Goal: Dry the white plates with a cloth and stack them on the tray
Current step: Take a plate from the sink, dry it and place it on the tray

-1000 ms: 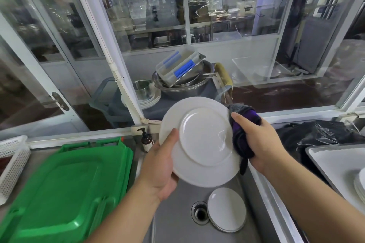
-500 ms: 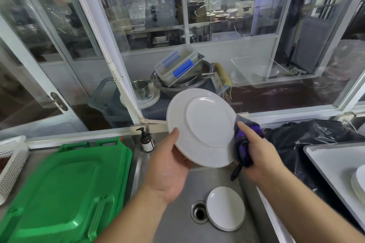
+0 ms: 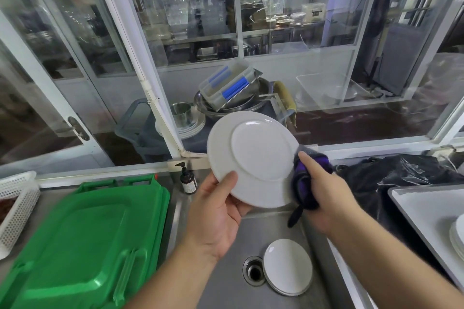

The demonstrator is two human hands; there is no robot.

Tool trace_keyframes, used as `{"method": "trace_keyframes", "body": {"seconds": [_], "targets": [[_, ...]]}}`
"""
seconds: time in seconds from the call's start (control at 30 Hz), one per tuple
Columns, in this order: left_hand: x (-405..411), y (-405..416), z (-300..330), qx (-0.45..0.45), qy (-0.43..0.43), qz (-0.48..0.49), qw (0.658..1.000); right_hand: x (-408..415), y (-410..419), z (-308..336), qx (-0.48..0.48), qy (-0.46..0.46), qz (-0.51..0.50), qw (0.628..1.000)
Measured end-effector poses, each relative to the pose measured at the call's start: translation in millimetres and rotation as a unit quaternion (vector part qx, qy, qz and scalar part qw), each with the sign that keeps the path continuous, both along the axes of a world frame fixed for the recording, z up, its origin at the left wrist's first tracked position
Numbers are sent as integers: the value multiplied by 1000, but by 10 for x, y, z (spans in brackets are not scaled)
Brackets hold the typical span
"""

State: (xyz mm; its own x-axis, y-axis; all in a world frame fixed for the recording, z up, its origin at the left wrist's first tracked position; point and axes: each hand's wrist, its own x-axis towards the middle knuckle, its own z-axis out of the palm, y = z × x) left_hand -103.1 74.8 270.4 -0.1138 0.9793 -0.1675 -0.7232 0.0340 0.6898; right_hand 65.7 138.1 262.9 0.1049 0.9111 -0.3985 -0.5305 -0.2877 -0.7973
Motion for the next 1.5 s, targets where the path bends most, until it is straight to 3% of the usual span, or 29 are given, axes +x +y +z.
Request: {"method": "trace_keyframes", "body": {"seconds": [0.3, 0.67, 0.97, 1.13, 1.5], "targets": [[272, -121, -135, 48, 4, 15, 999, -161, -201, -228, -37, 118, -7, 992], [-277, 60, 27, -26, 78, -70, 994, 293, 50, 74, 46, -11, 23, 999], [102, 8, -70, 16, 19, 9, 1000, -52, -103, -203, -18, 63, -28, 997], [197, -67, -164, 20, 22, 4, 1000, -169, -211, -356, -41, 91, -38, 994], [-90, -49, -33, -29, 60, -16, 998, 124, -46, -83, 35, -39, -26, 998]]}}
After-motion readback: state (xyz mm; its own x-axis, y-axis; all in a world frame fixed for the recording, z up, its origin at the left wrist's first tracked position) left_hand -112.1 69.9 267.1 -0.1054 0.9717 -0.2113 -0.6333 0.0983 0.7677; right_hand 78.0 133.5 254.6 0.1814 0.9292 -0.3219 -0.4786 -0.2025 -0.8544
